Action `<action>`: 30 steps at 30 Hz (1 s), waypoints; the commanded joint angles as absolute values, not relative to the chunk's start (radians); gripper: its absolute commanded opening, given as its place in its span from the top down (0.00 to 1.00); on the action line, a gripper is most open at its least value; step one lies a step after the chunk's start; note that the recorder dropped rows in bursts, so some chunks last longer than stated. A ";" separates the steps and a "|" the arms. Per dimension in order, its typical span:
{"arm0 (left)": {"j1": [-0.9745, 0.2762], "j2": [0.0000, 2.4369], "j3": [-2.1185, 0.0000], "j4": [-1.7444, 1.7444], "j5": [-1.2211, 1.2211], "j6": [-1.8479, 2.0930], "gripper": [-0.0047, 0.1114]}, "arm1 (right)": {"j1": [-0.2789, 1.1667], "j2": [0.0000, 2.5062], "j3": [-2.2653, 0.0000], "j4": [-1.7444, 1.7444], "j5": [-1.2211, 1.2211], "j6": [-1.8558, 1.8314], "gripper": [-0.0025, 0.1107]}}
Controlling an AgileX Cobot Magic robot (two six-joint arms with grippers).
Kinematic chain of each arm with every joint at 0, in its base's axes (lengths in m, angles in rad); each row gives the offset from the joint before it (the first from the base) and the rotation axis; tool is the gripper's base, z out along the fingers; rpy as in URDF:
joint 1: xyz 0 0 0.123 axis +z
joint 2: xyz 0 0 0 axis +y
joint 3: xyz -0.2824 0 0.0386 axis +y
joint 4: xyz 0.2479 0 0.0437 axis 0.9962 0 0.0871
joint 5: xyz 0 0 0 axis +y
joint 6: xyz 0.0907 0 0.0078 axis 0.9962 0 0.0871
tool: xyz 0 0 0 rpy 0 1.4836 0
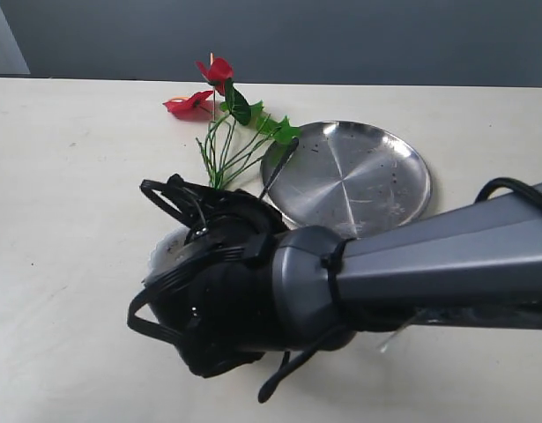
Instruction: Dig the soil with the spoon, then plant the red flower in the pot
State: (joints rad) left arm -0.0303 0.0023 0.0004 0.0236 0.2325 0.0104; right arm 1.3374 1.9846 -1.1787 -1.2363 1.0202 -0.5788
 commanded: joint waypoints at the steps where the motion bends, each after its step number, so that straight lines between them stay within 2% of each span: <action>1: -0.032 0.000 0.000 0.024 0.232 0.009 0.96 | 1.314 1.971 -1.182 -1.252 1.069 -0.583 0.98; 7: -0.032 0.000 0.000 0.024 0.232 0.009 0.96 | 1.320 1.973 -1.182 -1.178 0.952 -0.582 0.98; 19: -0.032 0.000 0.000 0.024 0.232 0.009 0.96 | 1.302 1.898 -1.182 -1.290 1.033 -0.356 0.98; 24: -0.032 0.000 0.000 0.024 0.232 0.009 0.96 | 1.208 1.832 -1.182 -1.198 1.040 -0.291 0.98; 30: -0.032 0.000 0.000 0.024 0.232 0.009 0.96 | 1.019 1.755 -1.182 -0.934 0.937 -0.116 0.98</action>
